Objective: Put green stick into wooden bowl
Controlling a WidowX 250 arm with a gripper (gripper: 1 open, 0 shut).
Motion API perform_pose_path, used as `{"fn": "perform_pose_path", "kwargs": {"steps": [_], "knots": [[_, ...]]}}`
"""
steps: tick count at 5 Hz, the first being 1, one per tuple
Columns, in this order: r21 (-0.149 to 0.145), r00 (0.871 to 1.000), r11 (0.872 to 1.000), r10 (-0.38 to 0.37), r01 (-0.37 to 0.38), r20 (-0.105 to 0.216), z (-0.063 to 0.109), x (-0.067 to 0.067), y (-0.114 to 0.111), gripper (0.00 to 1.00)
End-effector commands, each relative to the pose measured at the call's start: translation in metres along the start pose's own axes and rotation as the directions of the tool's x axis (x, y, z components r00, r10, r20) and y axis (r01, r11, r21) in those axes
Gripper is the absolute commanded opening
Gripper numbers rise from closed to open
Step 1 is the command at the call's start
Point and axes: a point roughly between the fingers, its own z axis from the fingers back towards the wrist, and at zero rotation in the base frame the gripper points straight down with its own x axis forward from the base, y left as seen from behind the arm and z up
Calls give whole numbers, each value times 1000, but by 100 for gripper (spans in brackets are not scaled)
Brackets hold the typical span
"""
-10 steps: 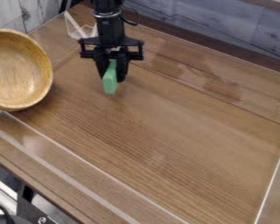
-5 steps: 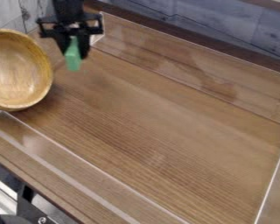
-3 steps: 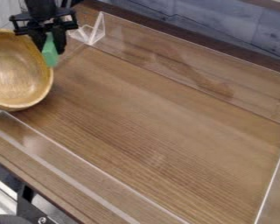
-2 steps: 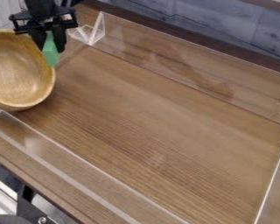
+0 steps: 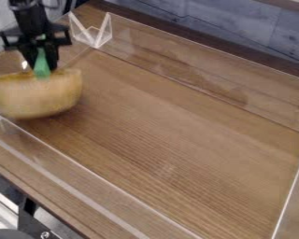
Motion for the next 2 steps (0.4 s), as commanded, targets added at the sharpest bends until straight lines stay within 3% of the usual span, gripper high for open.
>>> {"fn": "perform_pose_path", "kwargs": {"steps": [1,2], "knots": [[7,998,1000,11,-12,58,23,10,-11,0],[22,998,1000,13,-14,64,16,12,-5,0]]}}
